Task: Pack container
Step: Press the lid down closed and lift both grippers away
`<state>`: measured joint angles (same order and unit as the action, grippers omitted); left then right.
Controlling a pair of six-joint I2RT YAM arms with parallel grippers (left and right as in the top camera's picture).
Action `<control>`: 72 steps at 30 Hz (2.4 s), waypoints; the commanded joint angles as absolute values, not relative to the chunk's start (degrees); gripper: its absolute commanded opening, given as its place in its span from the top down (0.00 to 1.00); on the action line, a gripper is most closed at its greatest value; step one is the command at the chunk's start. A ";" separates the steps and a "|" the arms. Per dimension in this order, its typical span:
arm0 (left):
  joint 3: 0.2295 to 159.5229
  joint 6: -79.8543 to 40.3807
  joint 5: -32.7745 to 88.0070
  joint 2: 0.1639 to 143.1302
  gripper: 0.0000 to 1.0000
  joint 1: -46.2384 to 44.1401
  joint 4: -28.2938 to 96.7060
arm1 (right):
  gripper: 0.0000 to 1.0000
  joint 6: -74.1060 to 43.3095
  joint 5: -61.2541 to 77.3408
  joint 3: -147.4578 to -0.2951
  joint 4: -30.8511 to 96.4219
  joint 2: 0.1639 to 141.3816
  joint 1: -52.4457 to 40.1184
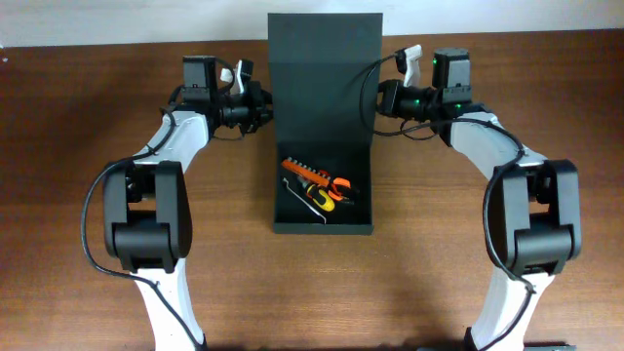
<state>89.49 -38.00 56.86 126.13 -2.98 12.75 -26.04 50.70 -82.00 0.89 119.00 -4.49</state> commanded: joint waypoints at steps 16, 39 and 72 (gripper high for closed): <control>90.54 -31.33 60.31 124.16 0.98 -2.28 15.70 | 0.96 -16.21 53.91 -83.59 16.56 108.60 -5.52; 90.61 -19.57 45.25 117.05 0.98 -2.28 36.29 | 0.96 -4.43 51.37 -83.59 41.82 100.66 -5.67; 90.61 -17.02 28.64 103.61 0.01 -2.33 50.19 | 0.01 -3.40 26.26 -83.59 57.58 87.85 -11.18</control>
<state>89.69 -17.91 29.28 106.83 -2.70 49.30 -3.70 27.35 -82.63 57.21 90.17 -11.14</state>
